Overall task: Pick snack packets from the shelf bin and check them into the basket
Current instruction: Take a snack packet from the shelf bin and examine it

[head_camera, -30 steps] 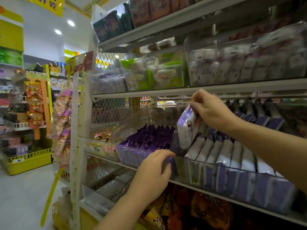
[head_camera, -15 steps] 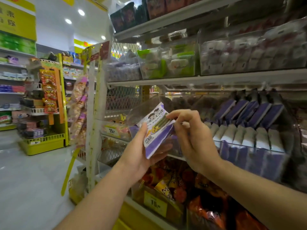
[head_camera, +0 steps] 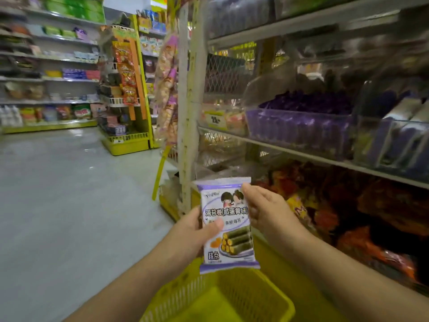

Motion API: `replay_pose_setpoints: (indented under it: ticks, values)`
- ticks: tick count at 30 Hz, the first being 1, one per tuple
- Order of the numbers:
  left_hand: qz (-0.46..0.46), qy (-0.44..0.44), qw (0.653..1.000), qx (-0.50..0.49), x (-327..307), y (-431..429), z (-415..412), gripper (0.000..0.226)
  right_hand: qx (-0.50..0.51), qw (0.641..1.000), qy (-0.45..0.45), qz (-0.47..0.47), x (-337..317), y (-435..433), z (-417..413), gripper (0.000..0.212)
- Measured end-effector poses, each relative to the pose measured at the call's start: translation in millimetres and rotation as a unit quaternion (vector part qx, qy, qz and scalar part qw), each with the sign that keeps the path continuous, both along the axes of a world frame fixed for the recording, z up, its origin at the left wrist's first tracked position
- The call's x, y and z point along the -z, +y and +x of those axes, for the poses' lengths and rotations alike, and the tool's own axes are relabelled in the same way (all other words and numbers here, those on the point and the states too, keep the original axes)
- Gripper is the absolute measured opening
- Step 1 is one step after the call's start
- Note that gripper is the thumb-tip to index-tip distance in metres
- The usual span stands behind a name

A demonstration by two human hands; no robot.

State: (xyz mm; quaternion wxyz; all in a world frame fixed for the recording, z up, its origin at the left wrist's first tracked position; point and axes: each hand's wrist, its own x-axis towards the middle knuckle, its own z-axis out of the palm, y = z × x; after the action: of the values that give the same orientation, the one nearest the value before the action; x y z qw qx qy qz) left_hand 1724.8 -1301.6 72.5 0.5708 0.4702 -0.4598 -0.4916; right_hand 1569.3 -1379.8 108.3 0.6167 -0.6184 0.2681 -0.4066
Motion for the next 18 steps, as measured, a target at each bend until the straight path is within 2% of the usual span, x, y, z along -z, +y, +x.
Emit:
replay_pose_setpoints:
  ticks: [2, 7, 10, 13, 18]
  values:
    - [0.01, -0.013, 1.0, 0.007, 8, -1, 4, 0.047, -0.011, 0.998, -0.022, 0.053, 13, -5, 6, 0.043]
    - [0.032, -0.025, 0.999, -0.022, 25, -10, 13, 0.039, -0.033, 0.993, -0.033, 0.108, 33, -14, 18, 0.017]
    - [0.027, -0.02, 0.996, -0.086, 31, -16, 16, 0.027, -0.024, 0.992, -0.025, 0.123, 44, -16, 23, 0.018]
    - [0.033, 0.01, 0.993, -0.113, 34, -19, 16, 0.026, -0.029, 0.989, -0.015, 0.144, 53, -13, 22, 0.014]
    - [0.044, 0.091, 0.99, -0.098, 33, -19, 14, 0.033, -0.042, 0.984, -0.014, 0.171, 57, -14, 15, 0.015]
